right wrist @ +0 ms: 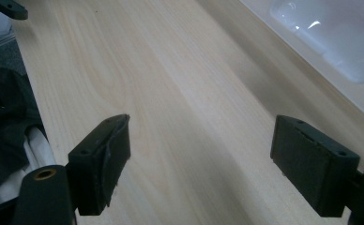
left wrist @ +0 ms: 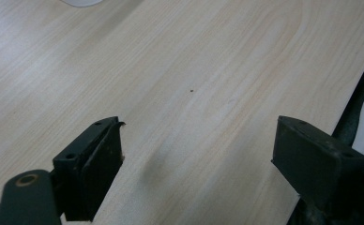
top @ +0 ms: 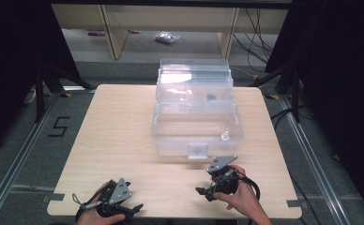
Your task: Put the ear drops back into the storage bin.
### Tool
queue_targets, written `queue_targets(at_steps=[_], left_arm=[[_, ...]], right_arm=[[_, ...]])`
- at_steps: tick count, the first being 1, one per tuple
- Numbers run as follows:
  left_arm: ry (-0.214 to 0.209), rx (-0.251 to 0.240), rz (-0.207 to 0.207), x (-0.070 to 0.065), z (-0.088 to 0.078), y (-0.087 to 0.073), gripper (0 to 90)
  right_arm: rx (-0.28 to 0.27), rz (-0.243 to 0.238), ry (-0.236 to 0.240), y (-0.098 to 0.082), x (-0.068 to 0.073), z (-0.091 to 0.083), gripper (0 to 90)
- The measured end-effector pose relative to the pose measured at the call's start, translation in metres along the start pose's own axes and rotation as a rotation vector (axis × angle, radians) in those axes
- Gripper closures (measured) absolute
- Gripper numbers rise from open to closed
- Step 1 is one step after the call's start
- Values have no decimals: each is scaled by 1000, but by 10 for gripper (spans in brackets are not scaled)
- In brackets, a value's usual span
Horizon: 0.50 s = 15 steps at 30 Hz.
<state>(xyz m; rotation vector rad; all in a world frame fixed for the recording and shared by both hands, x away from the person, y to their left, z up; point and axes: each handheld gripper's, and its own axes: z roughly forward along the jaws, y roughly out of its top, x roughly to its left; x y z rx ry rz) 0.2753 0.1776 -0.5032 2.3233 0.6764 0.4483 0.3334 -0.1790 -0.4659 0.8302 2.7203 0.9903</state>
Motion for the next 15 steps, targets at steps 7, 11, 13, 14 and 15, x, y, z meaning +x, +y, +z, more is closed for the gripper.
queue_targets(at_steps=[7, 11, 13, 14, 15], left_arm=[[-2, 2, 6, 0, -1, 0, 157], [0, 0, 6, 0, -1, 0, 157], [0, 2, 6, 0, 0, 0, 157], [-2, 0, -15, -1, 1, 0, 157], [-2, 3, -11, 0, 1, 0, 157]], right_arm=[[-8, -8, 10, -6, -1, 0, 209], [-21, 21, 0, -12, 1, 0, 190], [-23, 11, -6, -15, 1, -1, 188], [-19, 4, -1, -16, 1, -2, 187], [-15, 28, 2, -18, 2, -5, 186]])
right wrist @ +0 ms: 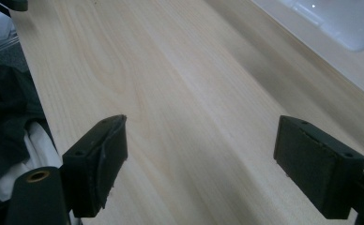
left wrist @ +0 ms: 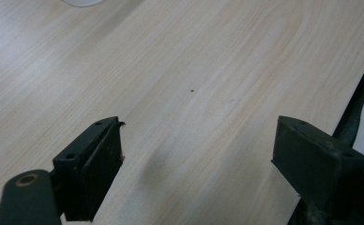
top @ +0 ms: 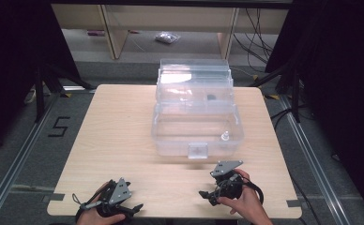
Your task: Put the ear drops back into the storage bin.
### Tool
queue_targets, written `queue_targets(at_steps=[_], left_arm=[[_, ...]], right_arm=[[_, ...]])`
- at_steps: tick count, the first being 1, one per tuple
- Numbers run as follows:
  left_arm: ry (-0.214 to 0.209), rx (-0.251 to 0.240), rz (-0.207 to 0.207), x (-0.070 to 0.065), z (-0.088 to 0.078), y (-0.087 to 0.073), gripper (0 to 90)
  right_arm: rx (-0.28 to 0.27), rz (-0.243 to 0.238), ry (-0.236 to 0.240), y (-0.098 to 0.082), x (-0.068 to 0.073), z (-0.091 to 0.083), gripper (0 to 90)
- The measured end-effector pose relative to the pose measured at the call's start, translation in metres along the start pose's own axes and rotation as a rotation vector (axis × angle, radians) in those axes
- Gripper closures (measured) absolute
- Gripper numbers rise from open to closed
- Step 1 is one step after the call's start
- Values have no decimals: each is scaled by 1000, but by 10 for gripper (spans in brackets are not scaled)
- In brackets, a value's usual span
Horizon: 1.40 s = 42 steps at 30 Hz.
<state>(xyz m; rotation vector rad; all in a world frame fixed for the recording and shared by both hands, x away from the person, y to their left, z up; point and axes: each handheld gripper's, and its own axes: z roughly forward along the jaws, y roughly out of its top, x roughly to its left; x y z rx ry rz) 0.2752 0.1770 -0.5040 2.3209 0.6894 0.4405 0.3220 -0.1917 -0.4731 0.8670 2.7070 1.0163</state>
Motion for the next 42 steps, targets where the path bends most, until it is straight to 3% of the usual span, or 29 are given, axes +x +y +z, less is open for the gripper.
queue_targets(at_steps=[1, 3, 6, 9, 10, 14, 16, 18, 20, 21, 22, 23, 25, 26, 32, 33, 34, 35, 38, 42], left_arm=[[4, 2, 17, 1, 0, 1, 156], [1, -1, 0, 0, 0, 0, 157], [1, 3, 18, 1, 0, 0, 157], [4, 4, 4, 0, 0, 0, 157], [3, 5, 20, 1, 0, 0, 157], [5, 5, 18, 1, 0, 0, 157], [4, 5, 18, 1, 0, 0, 157], [4, 6, 18, 1, 0, 0, 157], [4, 6, 9, 0, 0, 0, 157], [5, 6, 21, 1, 0, 0, 157], [5, 5, 18, 1, 0, 0, 156], [5, 6, 18, 1, 0, 0, 157], [4, 7, 20, 1, -1, 0, 157], [4, 4, 18, 1, 0, 0, 157], [3, 5, -1, 0, 0, 0, 157], [4, 5, 20, 1, 0, 0, 157], [3, 6, 3, 0, 0, 0, 156], [3, 5, -2, 0, 0, 0, 157], [7, 4, 0, 0, 1, 0, 157], [7, 4, -1, 0, 1, 0, 157]], right_arm=[[-13, -18, -10, -1, -1, -1, 186], [-18, 5, -7, -4, -1, -2, 185], [-25, 5, -15, -7, -2, -6, 183], [-45, 6, -16, -12, -4, -9, 181], [-49, 4, -23, -13, -4, -9, 181], [-35, 31, -31, -20, -3, -10, 178], [-38, 17, -17, -22, -3, -10, 178], [-33, 33, -18, -24, -2, -12, 175], [-49, 11, -15, -26, -3, -14, 172], [-62, 41, -17, -27, -1, -13, 167], [-43, 18, -11, -27, -3, -15, 166], [-60, 33, -13, -29, -2, -14, 165], [-35, 23, -6, -32, -3, -15, 165], [-54, 40, -11, -34, -1, -13, 165], [-49, 42, -10, -39, -2, -18, 167], [-36, 50, -10, -40, -2, -19, 167], [-43, 37, -15, -41, -3, -18, 167], [-43, 54, -16, -42, -2, -17, 167], [-39, 32, -13, -42, -2, -17, 167], [-33, 42, -6, -43, 0, -17, 167]])
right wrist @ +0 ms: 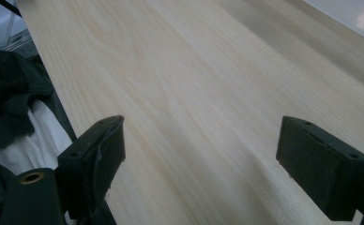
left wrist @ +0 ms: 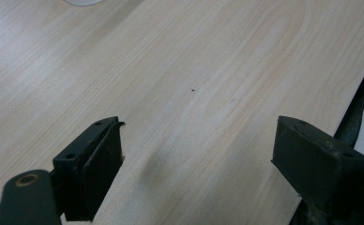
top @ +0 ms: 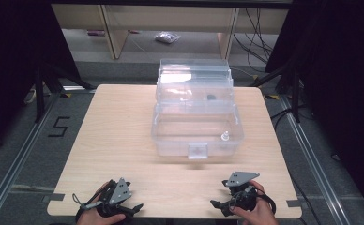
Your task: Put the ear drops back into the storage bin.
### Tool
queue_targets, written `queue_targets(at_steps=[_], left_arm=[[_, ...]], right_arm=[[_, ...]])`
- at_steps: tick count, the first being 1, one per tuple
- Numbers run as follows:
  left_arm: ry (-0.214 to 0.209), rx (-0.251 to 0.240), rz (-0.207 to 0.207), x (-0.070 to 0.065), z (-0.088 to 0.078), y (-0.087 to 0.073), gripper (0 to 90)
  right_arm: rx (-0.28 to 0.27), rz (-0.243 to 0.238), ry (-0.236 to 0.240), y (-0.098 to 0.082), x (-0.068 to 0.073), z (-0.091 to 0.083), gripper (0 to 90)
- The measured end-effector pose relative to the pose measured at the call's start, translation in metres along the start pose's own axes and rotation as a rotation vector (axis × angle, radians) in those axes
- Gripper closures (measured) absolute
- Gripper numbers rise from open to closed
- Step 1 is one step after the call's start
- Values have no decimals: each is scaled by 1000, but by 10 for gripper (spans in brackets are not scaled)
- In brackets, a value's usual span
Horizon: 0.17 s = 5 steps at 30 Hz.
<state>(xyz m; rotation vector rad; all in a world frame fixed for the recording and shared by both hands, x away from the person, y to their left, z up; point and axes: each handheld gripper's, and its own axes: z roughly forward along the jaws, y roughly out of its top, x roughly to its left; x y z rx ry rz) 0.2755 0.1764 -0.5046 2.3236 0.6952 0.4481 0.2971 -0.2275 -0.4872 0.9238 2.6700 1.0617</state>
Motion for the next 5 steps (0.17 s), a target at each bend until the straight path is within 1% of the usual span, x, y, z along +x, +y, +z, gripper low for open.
queue_targets(at_steps=[3, 5], left_arm=[[-1, 0, -1, 0, 0, 0, 157], [-3, 3, 8, 1, -1, 0, 157]], right_arm=[[-4, -4, -2, 0, 0, 0, 167], [-1, -6, 1, 0, -1, 0, 167]])
